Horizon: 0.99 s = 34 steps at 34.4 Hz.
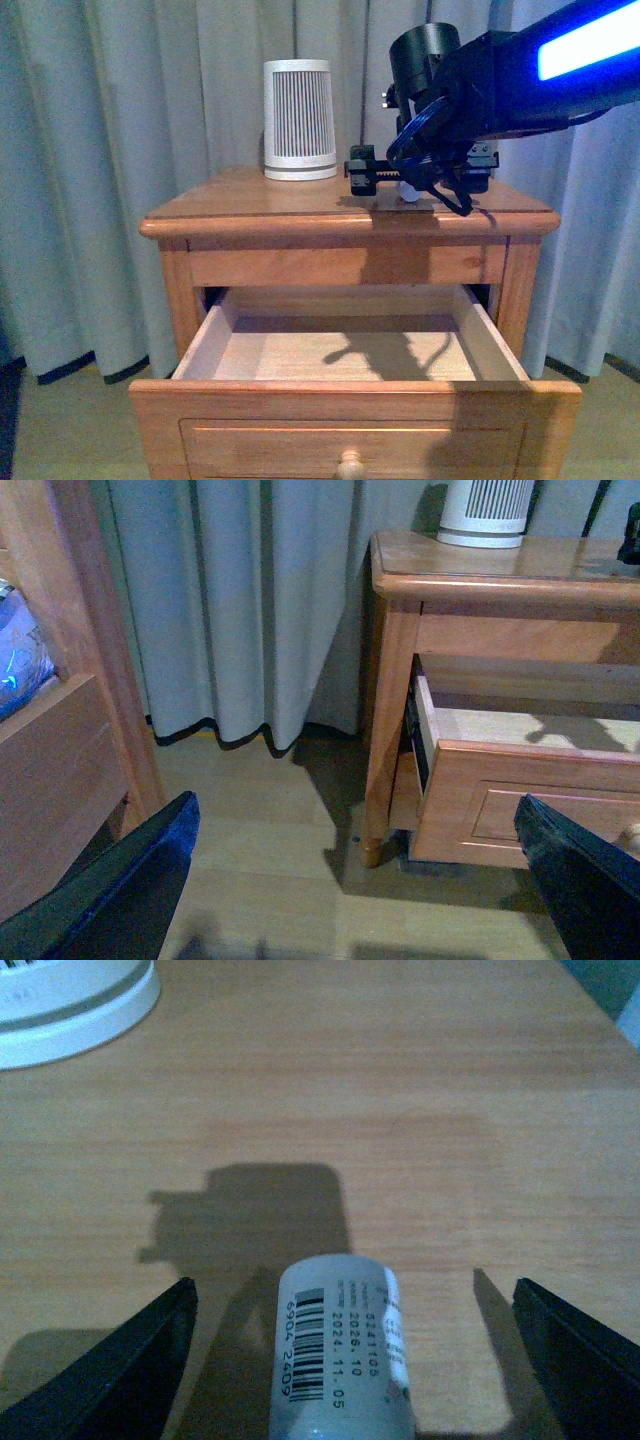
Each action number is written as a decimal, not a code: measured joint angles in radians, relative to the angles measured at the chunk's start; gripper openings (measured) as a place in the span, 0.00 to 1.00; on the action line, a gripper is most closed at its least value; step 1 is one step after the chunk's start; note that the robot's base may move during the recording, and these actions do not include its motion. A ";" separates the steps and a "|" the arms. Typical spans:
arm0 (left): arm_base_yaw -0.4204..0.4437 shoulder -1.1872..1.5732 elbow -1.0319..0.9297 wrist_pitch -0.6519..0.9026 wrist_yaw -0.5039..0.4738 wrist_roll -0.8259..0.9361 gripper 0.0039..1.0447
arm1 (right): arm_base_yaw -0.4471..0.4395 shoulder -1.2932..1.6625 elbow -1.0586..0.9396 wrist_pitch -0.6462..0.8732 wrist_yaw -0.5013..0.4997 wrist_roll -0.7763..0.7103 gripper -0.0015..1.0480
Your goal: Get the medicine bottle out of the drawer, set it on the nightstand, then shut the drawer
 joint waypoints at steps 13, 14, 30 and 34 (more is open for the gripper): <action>0.000 0.000 0.000 0.000 0.000 0.000 0.94 | -0.004 -0.263 -0.198 0.202 0.016 -0.059 0.93; 0.000 0.000 0.000 0.000 0.000 0.000 0.94 | -0.006 -0.320 -0.263 0.219 0.029 -0.052 0.93; 0.000 0.000 0.000 0.000 0.000 0.000 0.94 | 0.023 -1.226 -1.392 0.344 0.021 0.130 0.93; 0.000 0.000 0.000 0.000 0.000 0.000 0.94 | 0.049 -1.383 -1.577 0.275 0.061 0.182 0.93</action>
